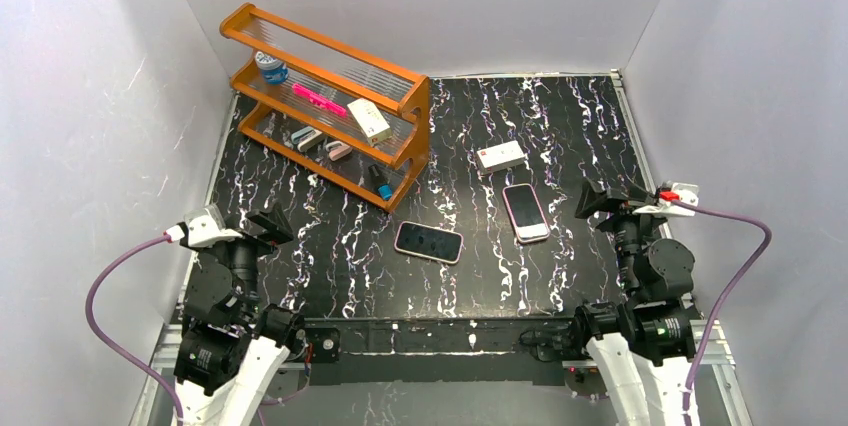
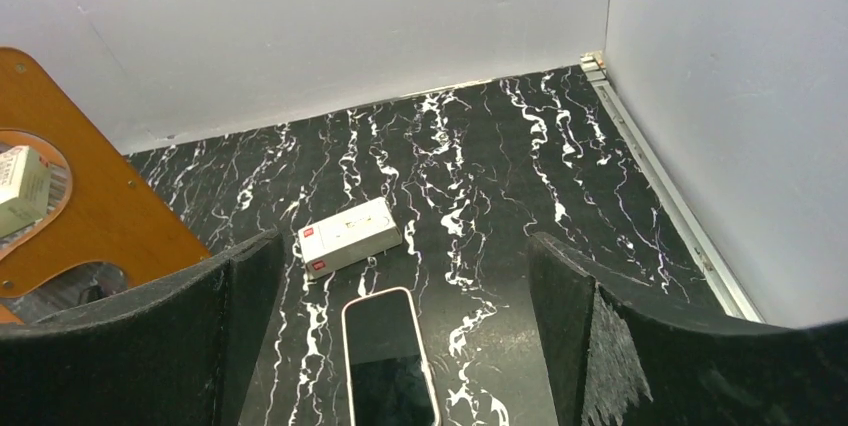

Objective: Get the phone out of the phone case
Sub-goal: Pick up the phone at the center of the board.

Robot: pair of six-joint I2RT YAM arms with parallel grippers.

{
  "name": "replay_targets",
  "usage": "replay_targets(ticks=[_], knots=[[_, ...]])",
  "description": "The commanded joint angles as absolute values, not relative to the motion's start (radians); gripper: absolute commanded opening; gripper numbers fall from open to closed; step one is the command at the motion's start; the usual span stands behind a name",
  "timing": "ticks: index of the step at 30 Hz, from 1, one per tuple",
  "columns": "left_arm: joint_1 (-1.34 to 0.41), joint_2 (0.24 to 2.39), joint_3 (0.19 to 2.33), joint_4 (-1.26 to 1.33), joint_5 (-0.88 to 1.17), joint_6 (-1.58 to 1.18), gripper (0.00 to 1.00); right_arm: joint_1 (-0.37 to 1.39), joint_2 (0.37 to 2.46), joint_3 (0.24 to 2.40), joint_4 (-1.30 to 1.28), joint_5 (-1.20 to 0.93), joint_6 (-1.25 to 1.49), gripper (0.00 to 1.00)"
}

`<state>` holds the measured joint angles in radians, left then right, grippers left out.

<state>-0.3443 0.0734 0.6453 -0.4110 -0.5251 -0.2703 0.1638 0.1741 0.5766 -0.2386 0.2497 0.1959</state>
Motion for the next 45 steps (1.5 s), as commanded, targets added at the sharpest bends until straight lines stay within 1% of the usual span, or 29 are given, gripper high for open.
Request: replay_targets(ticks=[1, 4, 11, 19, 23, 26, 28, 36, 39, 45], knots=[[-0.345, 0.094, 0.646, -0.389, -0.543, -0.281, 0.98, 0.162, 0.213, 0.644, -0.249, 0.228, 0.203, 0.99], [-0.346, 0.092, 0.649, -0.394, -0.509, -0.281, 0.98, 0.162, 0.259, 0.703, -0.298, 0.247, 0.221, 0.99], [-0.345, 0.119, 0.655, -0.397, -0.422, -0.291, 0.98, 0.163, 0.451, 0.811, -0.460, 0.162, 0.368, 0.99], [-0.345, 0.291, 0.709, -0.443, -0.296, -0.375, 0.98, 0.163, 0.766, 0.906, -0.631, -0.033, 0.509, 0.99], [-0.345, 0.375, 0.700, -0.449, -0.235, -0.395, 0.98, 0.161, 0.884, 0.899, -0.667, 0.030, 0.617, 0.99], [-0.345, 0.420, 0.696, -0.457, -0.201, -0.389, 0.98, 0.162, 0.879, 0.763, -0.526, -0.058, 0.571, 0.99], [-0.345, 0.440, 0.696, -0.465, -0.174, -0.373, 0.98, 0.161, 0.897, 0.724, -0.470, -0.081, 0.545, 0.99], [-0.346, 0.425, 0.672, -0.448, -0.134, -0.365, 0.98, 0.162, 1.264, 0.861, -0.480, -0.019, 0.434, 0.99], [-0.345, 0.402, 0.666, -0.443, -0.127, -0.365, 0.98, 0.162, 1.388, 0.914, -0.497, -0.053, 0.408, 0.99], [-0.344, 0.385, 0.663, -0.439, -0.125, -0.357, 0.98, 0.166, 1.520, 0.959, -0.519, -0.078, 0.366, 0.99]])
